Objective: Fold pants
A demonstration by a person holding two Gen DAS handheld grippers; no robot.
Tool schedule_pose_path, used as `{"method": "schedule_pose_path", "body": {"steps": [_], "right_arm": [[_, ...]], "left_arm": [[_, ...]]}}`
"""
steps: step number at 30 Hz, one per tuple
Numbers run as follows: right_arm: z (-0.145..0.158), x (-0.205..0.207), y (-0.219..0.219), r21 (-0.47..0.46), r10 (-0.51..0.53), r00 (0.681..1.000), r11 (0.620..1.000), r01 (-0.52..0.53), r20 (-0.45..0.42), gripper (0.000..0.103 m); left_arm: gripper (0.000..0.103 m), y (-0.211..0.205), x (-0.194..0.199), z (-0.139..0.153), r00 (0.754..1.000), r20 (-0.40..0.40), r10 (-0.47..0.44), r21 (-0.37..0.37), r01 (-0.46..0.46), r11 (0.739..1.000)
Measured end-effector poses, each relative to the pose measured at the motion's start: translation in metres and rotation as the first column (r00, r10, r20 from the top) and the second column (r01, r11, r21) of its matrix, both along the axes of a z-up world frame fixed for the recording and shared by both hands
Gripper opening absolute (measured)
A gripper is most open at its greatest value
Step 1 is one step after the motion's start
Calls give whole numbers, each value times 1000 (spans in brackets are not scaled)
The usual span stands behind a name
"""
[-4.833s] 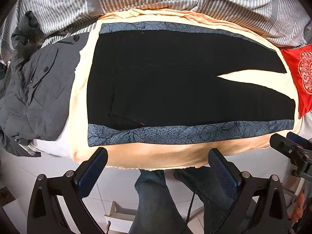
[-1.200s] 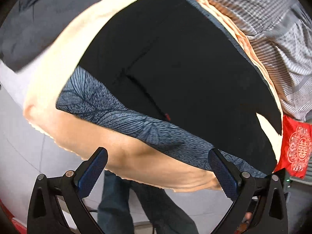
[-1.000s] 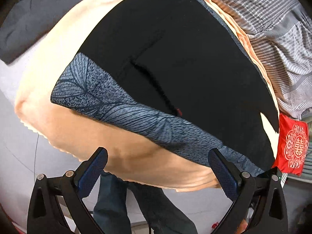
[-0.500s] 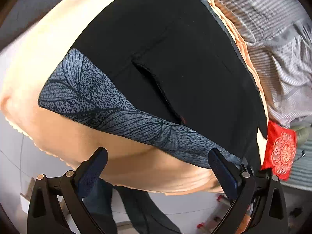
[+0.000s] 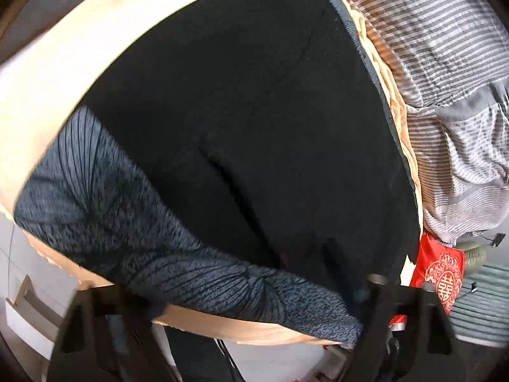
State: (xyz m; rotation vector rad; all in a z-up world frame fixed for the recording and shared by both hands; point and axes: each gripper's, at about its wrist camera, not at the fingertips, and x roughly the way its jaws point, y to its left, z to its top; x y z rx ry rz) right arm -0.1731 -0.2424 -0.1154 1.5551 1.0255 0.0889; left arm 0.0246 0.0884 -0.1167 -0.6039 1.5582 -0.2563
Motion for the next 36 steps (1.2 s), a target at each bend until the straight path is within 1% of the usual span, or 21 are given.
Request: {"method": "schedule_pose_path", "body": {"steps": [1,3,5,6,8,9,10,12,14,15,16,17,18,19,20,22,24,26,28,32,36], "right_arm": [[0,1,0,-4,6,1000,1000,-6,0,10],[-5,0,0,-9,16,1000,1000,-16,-7,13],[-14,-3,0,-11,16,999,1000,-16,-33,14],[-19,-4,1,-11,16,999,1000,-16,-45,17],[-30,-9,1,-26,4,996,1000,-7,-84,31],[-34,-12,0,-30,-10,995,1000,7,-99,41],[-38,-14,0,-33,-27,994,999,24,-110,46],[-43,-17,-3,-38,-67,991,997,63,-115,46],[-47,-18,-6,-14,-110,988,994,109,-110,46],[-50,-17,-6,4,-118,987,993,119,-106,44],[-50,-15,-6,17,-113,988,993,116,-109,26],[-49,-12,-5,15,-100,988,995,102,-117,14],[-45,-10,-4,-1,-82,989,997,83,-126,7],[-39,-9,-3,-22,-67,990,998,65,-123,5],[-31,-8,-2,-41,-49,992,998,45,-115,4],[-19,-10,0,-79,-14,993,997,5,-116,3],[-14,-14,3,-104,19,990,994,-34,-141,3],[-19,-19,7,-112,45,984,992,-65,-173,3],[-24,-21,6,-99,25,983,994,-44,-183,3],[-5,-9,4,-125,17,994,992,-31,-112,3],[14,9,-2,-149,16,997,988,-26,-70,3]], "left_arm": [[64,1,1,1,1000,7,-4,9,4,1000],[50,5,2,-1,1000,7,-13,15,13,1000],[47,11,2,-4,1000,11,-10,-13,10,1000],[45,12,2,-4,1000,10,-15,-12,15,1000],[45,11,2,-4,1000,12,-24,-7,24,1000],[45,9,3,-3,1000,9,-26,0,26,1000],[45,8,4,-3,1000,9,-27,4,27,1000],[48,6,4,-2,999,13,-35,7,35,999],[48,4,4,-2,999,15,-40,16,40,999],[48,1,6,-2,999,14,-44,17,44,999],[48,0,7,-1,999,16,-50,24,50,998],[44,-1,6,1,998,21,-58,36,57,998],[34,-1,6,3,997,31,-64,45,62,997],[30,2,3,5,996,41,-74,41,72,997],[17,4,1,6,995,46,-85,52,82,995],[17,11,-4,8,993,57,-104,41,102,994],[17,12,-7,7,990,60,-131,59,128,990],[17,11,-6,4,989,57,-138,65,134,989],[17,11,-3,9,990,61,-129,52,126,991],[17,9,-2,32,978,112,-179,50,174,984],[17,10,4,45,976,118,-181,21,180,983]]}}
